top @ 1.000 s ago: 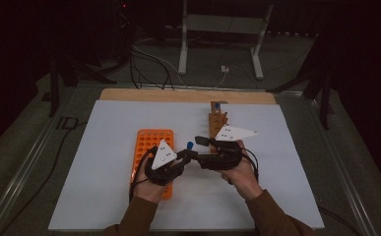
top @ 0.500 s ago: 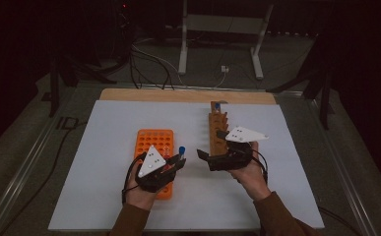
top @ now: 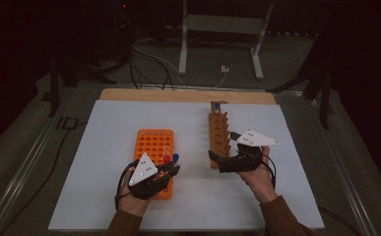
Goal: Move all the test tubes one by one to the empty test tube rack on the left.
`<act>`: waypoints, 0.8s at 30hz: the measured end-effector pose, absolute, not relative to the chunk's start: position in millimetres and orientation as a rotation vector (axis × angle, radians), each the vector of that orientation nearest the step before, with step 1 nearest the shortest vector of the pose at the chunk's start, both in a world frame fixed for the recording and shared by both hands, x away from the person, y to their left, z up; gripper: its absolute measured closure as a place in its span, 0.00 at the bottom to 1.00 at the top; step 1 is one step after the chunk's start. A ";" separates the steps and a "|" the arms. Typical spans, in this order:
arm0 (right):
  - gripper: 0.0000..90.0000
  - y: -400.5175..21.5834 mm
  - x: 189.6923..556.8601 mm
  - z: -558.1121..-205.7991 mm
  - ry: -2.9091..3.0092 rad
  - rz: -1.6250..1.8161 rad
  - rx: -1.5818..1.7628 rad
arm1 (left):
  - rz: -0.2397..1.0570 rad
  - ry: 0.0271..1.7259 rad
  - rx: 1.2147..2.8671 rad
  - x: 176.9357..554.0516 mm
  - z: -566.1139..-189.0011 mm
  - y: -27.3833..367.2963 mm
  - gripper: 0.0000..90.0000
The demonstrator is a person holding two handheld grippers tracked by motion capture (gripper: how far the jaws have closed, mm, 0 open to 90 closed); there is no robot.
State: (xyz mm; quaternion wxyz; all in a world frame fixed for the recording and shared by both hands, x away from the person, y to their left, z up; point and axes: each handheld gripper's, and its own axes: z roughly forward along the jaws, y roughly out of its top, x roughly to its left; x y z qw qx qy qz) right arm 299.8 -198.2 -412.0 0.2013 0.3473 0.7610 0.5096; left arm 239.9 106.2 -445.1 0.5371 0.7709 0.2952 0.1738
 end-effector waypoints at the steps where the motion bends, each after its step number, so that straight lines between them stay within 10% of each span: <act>1: 0.01 -199.3 299.5 -412.1 2.126 1.420 0.972 | 0.410 0.700 1.837 239.3 -445.9 107.2 0.86; 24: 0.01 -208.8 294.7 -414.8 2.101 1.440 0.994 | 0.418 0.719 1.879 233.2 -468.7 128.0 0.86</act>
